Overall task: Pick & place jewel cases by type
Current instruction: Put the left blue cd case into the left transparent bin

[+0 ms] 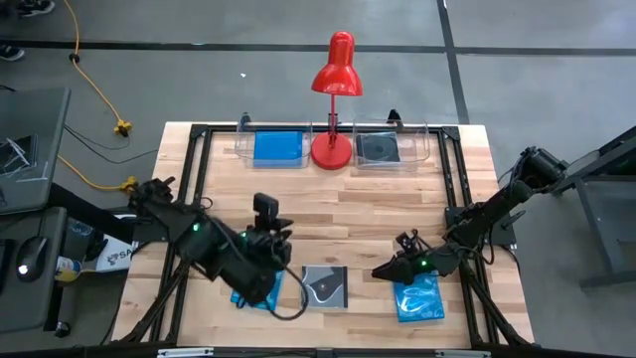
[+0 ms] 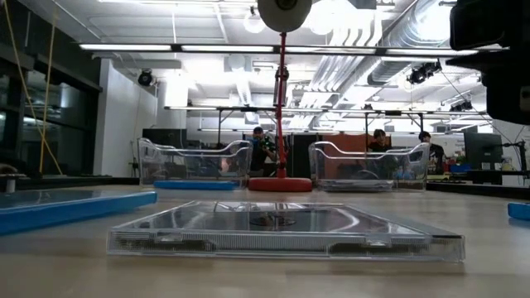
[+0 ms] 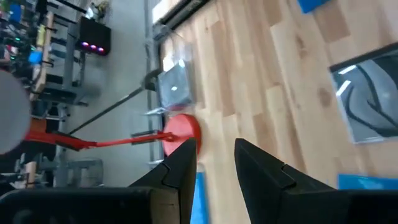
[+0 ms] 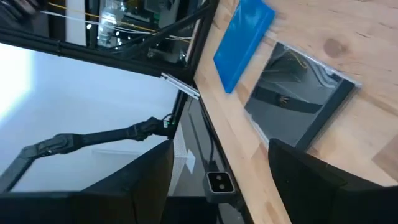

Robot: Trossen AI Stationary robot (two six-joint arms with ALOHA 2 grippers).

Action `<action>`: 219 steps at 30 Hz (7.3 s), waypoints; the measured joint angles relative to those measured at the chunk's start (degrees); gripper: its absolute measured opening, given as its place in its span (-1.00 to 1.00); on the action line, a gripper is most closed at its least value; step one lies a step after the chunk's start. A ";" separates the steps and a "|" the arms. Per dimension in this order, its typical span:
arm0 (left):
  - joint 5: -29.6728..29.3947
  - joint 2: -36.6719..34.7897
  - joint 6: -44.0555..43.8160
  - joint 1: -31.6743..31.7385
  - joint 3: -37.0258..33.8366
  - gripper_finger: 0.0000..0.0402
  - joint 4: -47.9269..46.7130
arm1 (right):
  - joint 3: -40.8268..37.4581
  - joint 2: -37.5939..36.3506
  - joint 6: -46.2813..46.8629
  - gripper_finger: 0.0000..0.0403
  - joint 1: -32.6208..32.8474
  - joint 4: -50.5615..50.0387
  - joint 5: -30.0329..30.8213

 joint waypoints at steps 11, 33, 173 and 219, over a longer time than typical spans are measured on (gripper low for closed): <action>4.87 -0.86 -21.16 -3.50 -8.84 -0.48 3.83 | 4.21 0.00 -9.46 0.23 0.00 0.21 -1.80; 16.54 -0.77 -48.09 -4.35 -36.32 -0.48 49.62 | 7.87 0.00 -18.05 0.23 4.55 -4.30 -6.12; 43.17 -24.42 -99.83 -15.85 -87.60 -0.48 53.09 | 45.13 37.64 -30.50 0.23 -39.69 -23.86 -38.29; 45.30 -18.25 -96.77 -15.60 -87.57 -0.48 59.78 | 75.54 62.25 -25.01 0.23 -33.80 -43.03 -50.31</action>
